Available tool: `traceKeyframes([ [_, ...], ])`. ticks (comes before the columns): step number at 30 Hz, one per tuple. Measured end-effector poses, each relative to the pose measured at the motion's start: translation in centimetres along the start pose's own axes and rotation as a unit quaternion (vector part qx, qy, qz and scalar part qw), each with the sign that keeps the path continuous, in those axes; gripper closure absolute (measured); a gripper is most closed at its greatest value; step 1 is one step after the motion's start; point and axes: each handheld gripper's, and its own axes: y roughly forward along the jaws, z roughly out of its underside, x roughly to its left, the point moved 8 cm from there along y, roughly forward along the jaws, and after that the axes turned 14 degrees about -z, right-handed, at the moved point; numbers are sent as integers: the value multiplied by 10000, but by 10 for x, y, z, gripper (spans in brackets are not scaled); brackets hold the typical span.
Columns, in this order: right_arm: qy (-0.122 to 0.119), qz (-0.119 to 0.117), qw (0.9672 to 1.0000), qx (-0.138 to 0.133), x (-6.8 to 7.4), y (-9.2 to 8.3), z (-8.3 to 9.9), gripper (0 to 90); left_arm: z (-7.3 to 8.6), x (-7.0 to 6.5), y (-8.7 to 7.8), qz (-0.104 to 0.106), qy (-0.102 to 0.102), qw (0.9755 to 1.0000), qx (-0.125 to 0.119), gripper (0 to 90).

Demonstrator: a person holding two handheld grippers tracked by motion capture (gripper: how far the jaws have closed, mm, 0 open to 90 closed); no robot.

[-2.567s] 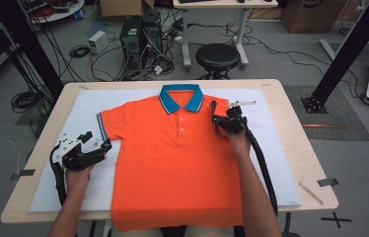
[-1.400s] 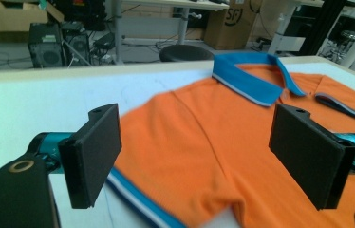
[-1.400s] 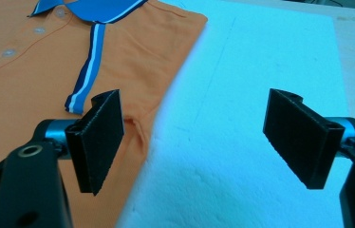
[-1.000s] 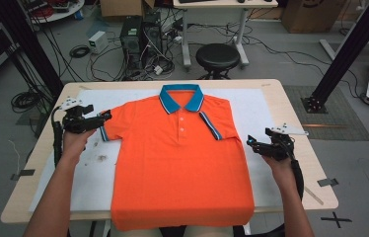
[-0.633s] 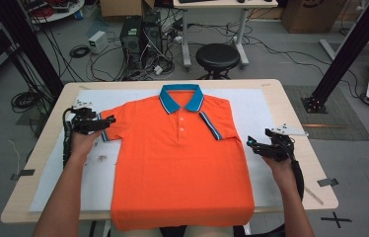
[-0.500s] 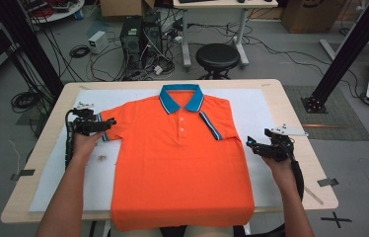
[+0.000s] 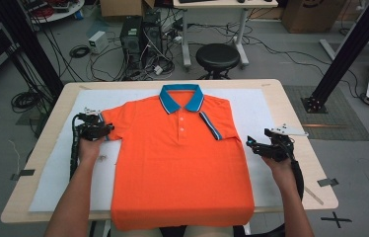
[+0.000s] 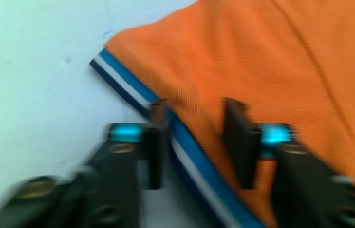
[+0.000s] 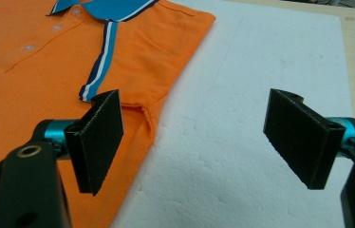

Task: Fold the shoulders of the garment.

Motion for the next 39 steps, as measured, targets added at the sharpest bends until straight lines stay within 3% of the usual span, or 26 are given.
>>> traceKeyframes([
  [1, 9, -7, 10000, 3, 0, 0, 0, 214, -1, -3, -1, -19, 13, 10000, -14, 791],
  [2, 9, -7, 10000, 3, 0, 0, 0, 214, -1, -3, -1, -19, 13, 10000, -14, 806],
  [4, 7, -12, 10000, 0, 0, 0, 0, 214, -6, -7, -3, -25, -17, 9999, -159, 812],
  [7, 4, -14, 10000, -9, 0, 1, -1, 214, -24, -19, -15, 272, -165, 9980, -547, 816],
  [8, 4, -14, 10000, -9, 0, 1, -1, 214, -24, -19, -15, 272, -165, 9980, -547, 816],
  [13, 25, -32, 10000, -68, 0, -1, -3, 214, -49, -45, -29, 647, -61, 9927, -1020, 815],
  [18, 24, -53, 9999, -85, 0, -2, -4, 214, -57, -71, -31, 898, 131, 9906, -1021, 810],
  [24, 44, -67, 9999, -132, 0, -5, -4, 214, -58, -92, -26, 921, 442, 9905, -923, 799],
  [27, 46, -78, 9998, -156, -1, -6, -4, 214, -54, -99, -20, 852, 717, 9908, -766, 747],
  [29, 65, -85, 9998, -164, -1, -8, -4, 214, -50, -102, -16, 888, 777, 9908, -667, 715],
  [30, 65, -85, 9998, -164, -1, -8, -4, 214, -50, -103, -15, 933, 730, 9909, -635, 715],
  [33, 93, -76, 9998, -176, -2, -9, -3, 214, -57, -97, -16, 931, 269, 9927, -724, 476],
  [35, 100, -56, 9998, -183, -3, -10, -3, 214, -62, -91, -18, 904, 98, 9921, -861, 403],
  [39, 88, -60, 9998, -183, -3, -9, -3, 214, -60, -89, -17, 1113, -51, 9910, -737, 376],
])
